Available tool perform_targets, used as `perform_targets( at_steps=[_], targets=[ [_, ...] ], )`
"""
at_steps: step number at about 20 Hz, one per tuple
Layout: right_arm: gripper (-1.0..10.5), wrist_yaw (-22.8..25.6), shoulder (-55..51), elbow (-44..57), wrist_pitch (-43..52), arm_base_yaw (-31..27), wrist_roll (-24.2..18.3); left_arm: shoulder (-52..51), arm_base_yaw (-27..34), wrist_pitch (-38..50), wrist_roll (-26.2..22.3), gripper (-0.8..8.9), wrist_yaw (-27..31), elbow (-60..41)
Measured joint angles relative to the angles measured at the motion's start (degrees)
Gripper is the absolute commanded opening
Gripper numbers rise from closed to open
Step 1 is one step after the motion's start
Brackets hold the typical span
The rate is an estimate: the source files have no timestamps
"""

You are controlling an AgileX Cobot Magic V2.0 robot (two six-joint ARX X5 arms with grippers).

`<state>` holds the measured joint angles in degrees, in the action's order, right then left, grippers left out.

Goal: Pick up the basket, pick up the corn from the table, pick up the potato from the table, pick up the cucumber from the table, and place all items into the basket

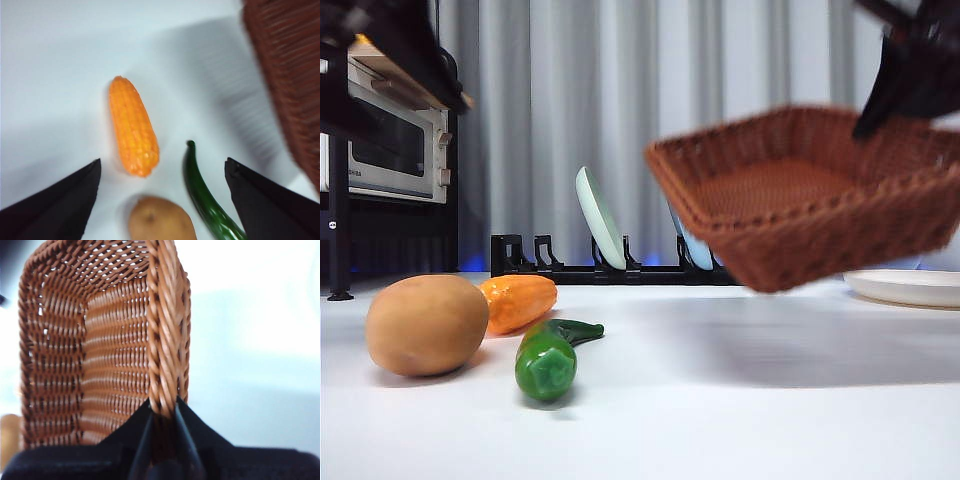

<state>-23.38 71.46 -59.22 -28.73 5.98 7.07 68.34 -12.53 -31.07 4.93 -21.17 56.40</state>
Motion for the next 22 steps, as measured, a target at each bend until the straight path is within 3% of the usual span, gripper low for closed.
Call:
perform_targets(
  at_steps=[8,15,16,17,18,22],
  targets=[
    [-0.2,0.02,-12.72,-0.02,-5.25,0.00,0.00,23.04,-8.74,0.61,-0.46,4.13,11.67,12.70],
    [-0.2,0.02,-14.32,-0.02,-6.80,0.00,0.00,33.55,-10.58,3.93,-1.36,4.04,15.37,12.92],
    [-0.2,0.02,-14.32,-0.02,-6.93,0.02,0.00,33.77,-10.62,4.22,-1.42,3.73,16.17,12.92],
    [-0.2,0.02,-14.32,-0.02,-6.95,0.00,0.00,33.77,-10.62,4.92,-1.51,2.25,16.39,12.92],
    [-0.2,0.02,-14.32,0.00,-6.93,0.00,0.00,33.68,-10.62,5.51,-1.75,0.13,16.41,12.92],
    [-0.2,0.04,-14.29,0.00,-6.97,0.00,0.00,33.64,-10.62,5.42,-3.89,-0.08,14.97,12.96]
  ],
)
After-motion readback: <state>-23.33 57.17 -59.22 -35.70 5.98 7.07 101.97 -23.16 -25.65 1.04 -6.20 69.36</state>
